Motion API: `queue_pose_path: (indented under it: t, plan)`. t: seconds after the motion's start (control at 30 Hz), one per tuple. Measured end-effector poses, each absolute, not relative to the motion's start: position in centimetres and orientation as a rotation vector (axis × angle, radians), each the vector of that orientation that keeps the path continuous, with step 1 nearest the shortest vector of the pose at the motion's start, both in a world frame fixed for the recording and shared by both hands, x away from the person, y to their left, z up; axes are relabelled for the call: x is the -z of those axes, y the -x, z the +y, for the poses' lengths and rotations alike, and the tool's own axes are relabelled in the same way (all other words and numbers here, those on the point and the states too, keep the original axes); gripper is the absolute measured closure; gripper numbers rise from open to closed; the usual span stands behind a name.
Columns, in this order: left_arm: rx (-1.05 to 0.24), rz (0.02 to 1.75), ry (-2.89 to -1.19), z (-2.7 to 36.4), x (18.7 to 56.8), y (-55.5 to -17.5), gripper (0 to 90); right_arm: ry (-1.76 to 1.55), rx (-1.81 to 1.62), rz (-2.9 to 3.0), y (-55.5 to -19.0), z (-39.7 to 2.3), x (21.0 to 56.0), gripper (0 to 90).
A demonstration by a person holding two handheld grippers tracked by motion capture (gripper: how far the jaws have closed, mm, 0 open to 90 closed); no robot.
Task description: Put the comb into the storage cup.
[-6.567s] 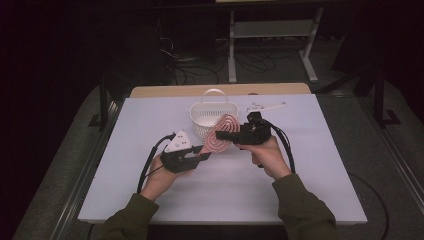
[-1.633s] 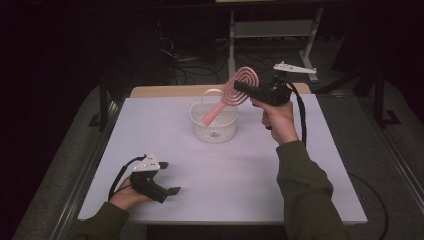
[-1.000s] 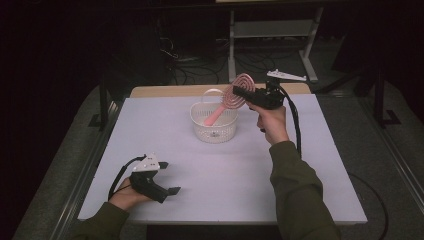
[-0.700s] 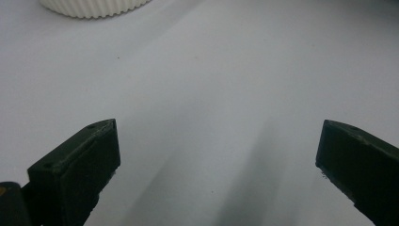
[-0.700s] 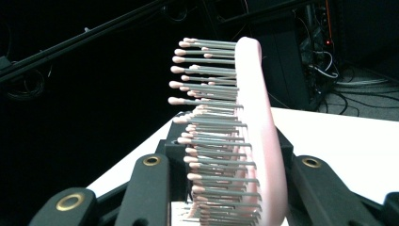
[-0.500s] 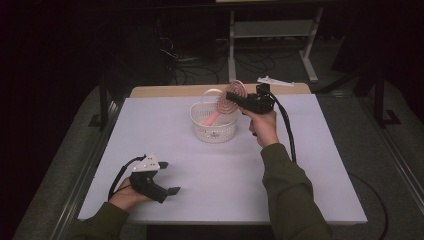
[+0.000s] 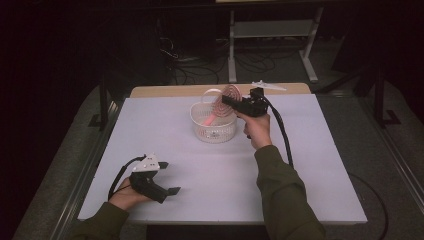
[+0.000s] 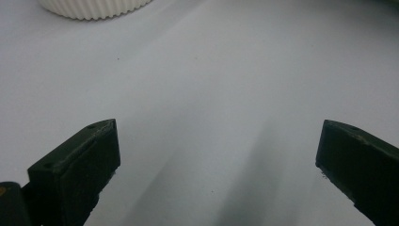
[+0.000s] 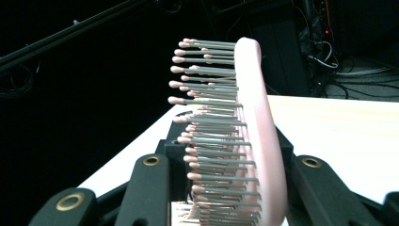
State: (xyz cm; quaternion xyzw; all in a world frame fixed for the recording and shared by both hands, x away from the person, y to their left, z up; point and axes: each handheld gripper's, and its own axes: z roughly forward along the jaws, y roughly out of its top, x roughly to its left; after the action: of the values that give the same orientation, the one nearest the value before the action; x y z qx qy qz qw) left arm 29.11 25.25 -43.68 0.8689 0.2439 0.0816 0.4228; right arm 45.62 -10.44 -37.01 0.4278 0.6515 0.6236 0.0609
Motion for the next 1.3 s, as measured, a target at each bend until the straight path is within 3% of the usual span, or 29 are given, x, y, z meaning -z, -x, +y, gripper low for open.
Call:
queue_pose_path:
  t: [0.77,1.3]
  plan:
    - [-0.196,0.61,-2.182,25.2,43.7,-29.1,0.1,-1.34,-1.81,2.011,-46.1,-11.3,38.0,60.0]
    - [-0.201,0.634,-2.172,25.4,43.7,-29.2,0.1,-1.332,-1.681,2.015,-46.1,-12.1,37.7,49.1]
